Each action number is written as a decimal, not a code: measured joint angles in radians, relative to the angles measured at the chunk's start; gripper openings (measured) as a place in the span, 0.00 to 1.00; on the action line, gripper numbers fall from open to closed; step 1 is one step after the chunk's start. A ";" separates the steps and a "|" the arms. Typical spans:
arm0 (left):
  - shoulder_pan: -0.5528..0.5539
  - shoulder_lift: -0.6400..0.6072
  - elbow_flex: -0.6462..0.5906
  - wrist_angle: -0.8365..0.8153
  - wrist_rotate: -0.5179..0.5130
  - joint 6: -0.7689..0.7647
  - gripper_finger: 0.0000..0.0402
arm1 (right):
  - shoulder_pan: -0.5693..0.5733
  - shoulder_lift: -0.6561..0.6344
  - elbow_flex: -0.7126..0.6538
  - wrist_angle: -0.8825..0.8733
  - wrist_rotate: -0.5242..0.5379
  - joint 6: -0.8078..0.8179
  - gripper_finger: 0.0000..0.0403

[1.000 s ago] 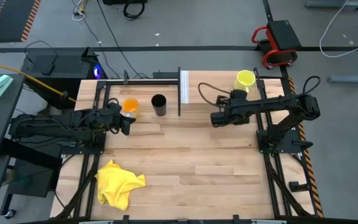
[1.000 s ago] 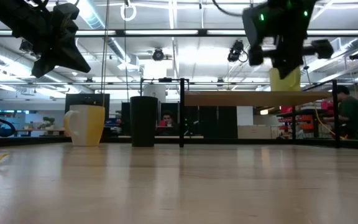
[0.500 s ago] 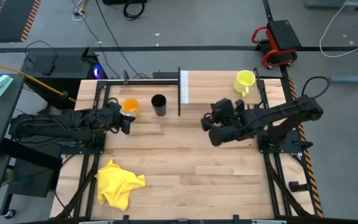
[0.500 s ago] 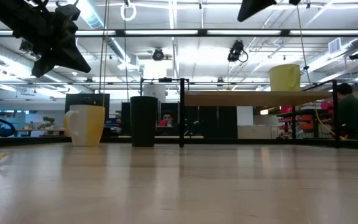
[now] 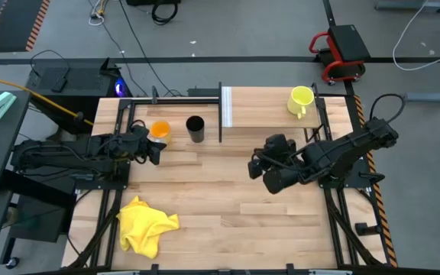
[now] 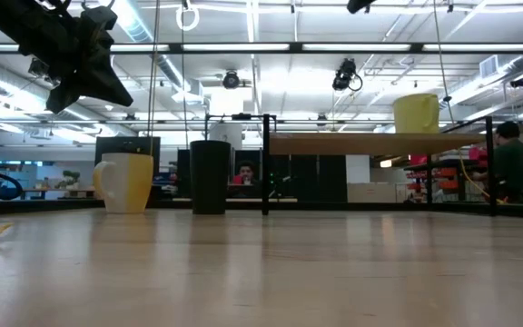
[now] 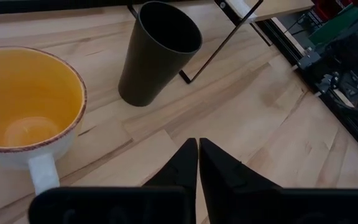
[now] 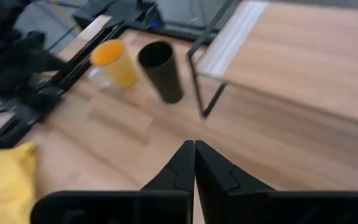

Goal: Stack small to large cups/mugs on shelf
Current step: Put the orange mug on the shelf

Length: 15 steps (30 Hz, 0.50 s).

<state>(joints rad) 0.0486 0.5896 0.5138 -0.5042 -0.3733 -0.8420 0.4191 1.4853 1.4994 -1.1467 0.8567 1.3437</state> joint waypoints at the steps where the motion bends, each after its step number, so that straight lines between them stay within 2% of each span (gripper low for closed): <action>1: 0.000 0.000 0.000 0.004 0.002 0.000 0.04 | 0.010 0.000 0.000 0.013 -0.008 0.000 0.05; 8: 0.000 -0.001 0.004 0.083 0.109 0.015 0.04 | 0.051 0.000 0.000 0.055 -0.021 -0.005 0.04; 12: 0.019 -0.001 0.049 0.066 0.085 0.029 0.05 | 0.045 0.000 0.000 0.054 -0.022 -0.050 0.04; 15: 0.074 0.003 0.130 -0.033 0.046 0.050 0.03 | 0.025 0.000 0.000 0.052 -0.057 -0.118 0.05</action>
<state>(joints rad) 0.1231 0.5928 0.6440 -0.5369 -0.3271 -0.7924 0.4443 1.4853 1.4994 -1.0944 0.8002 1.2260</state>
